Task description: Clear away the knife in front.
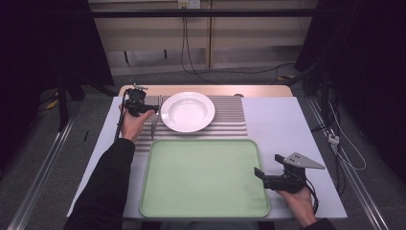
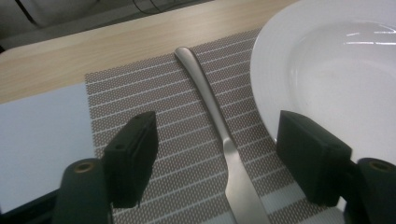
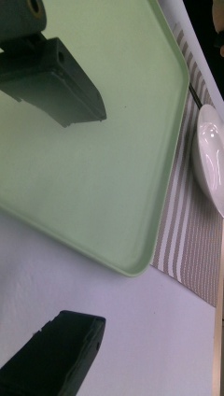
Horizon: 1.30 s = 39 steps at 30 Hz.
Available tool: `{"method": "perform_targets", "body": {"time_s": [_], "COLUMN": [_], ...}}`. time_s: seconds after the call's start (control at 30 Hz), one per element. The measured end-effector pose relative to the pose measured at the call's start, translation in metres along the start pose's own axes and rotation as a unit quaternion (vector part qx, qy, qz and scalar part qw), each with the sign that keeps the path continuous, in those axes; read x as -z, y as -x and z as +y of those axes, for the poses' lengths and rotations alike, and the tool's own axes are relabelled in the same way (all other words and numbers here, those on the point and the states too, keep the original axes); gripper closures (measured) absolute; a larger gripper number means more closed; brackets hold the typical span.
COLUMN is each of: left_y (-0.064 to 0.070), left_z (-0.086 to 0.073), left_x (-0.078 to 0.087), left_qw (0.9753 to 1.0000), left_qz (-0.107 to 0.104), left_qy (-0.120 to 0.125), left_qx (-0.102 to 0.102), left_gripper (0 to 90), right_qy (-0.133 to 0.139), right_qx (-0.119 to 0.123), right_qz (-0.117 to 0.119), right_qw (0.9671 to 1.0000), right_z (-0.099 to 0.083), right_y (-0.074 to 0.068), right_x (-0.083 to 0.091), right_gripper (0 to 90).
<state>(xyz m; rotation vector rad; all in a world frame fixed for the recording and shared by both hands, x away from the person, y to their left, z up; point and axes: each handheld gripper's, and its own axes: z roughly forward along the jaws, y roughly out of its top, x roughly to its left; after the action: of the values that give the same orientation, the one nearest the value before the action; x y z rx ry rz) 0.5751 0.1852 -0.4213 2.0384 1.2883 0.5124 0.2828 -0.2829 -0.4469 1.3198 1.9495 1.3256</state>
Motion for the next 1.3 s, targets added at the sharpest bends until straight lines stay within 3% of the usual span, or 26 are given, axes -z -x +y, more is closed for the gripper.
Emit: {"method": "perform_targets", "body": {"time_s": [0.03, 0.1, 0.23, 0.37, 0.6, 0.63, 0.73, 0.83, 0.97, 1.17, 1.3], "left_y": [-0.001, -0.001, -0.002, -0.007, 0.001, 0.002, 0.004, 0.004, 0.009, 0.006, 0.005], "left_z": [0.0, -0.002, -0.005, -0.008, -0.004, -0.003, -0.002, 0.0, 0.003, 0.002, 0.001], "left_x": [-0.002, -0.007, -0.019, -0.027, -0.037, -0.038, -0.043, -0.044, -0.045, -0.043, -0.04], "left_qw": [1.0, 0.9999, 0.9995, 0.9984, 0.9987, 0.9988, 0.9979, 0.9975, 0.997, 0.9965, 0.9959], "left_qz": [-0.004, -0.007, -0.005, -0.005, -0.01, -0.006, -0.004, -0.003, -0.002, -0.004, -0.004], "left_qy": [-0.001, -0.002, -0.017, -0.026, -0.033, -0.039, -0.06, -0.063, -0.072, -0.076, -0.088], "left_qx": [0.006, 0.014, 0.027, 0.049, 0.037, 0.027, 0.025, 0.033, 0.027, 0.033, 0.023], "left_gripper": [32.1, 43.4, 43.8, 52.6, 62.5, 64.0, 66.3, 67.8, 76.5, 79.6, 79.9], "right_qy": [-0.001, -0.002, -0.002, -0.001, -0.002, -0.002, -0.002, -0.003, -0.003, -0.004, -0.003], "right_qx": [0.0, 0.001, 0.001, 0.002, 0.001, 0.002, 0.003, 0.004, 0.005, 0.006, 0.003], "right_qz": [-0.001, -0.001, -0.001, -0.001, 0.0, 0.0, -0.001, 0.001, 0.001, 0.002, 0.0], "right_qw": [1.0, 1.0, 1.0, 1.0, 1.0, 1.0, 1.0, 1.0, 1.0, 1.0, 1.0], "right_z": [0.0, 0.0, 0.0, 0.0, 0.0, 0.0, 0.0, 0.0, 0.0, 0.0, -0.001], "right_y": [0.0, 0.0, 0.0, 0.0, 0.0, 0.0, -0.001, -0.001, 0.0, -0.001, -0.001], "right_x": [0.0, 0.0, 0.0, 0.0, 0.0, 0.0, 0.0, -0.001, 0.0, 0.0, 0.0], "right_gripper": [2.8, 2.8, 2.8, 2.8, 2.8, 2.8, 2.8, 2.8, 2.8, 2.8, 2.8]}}
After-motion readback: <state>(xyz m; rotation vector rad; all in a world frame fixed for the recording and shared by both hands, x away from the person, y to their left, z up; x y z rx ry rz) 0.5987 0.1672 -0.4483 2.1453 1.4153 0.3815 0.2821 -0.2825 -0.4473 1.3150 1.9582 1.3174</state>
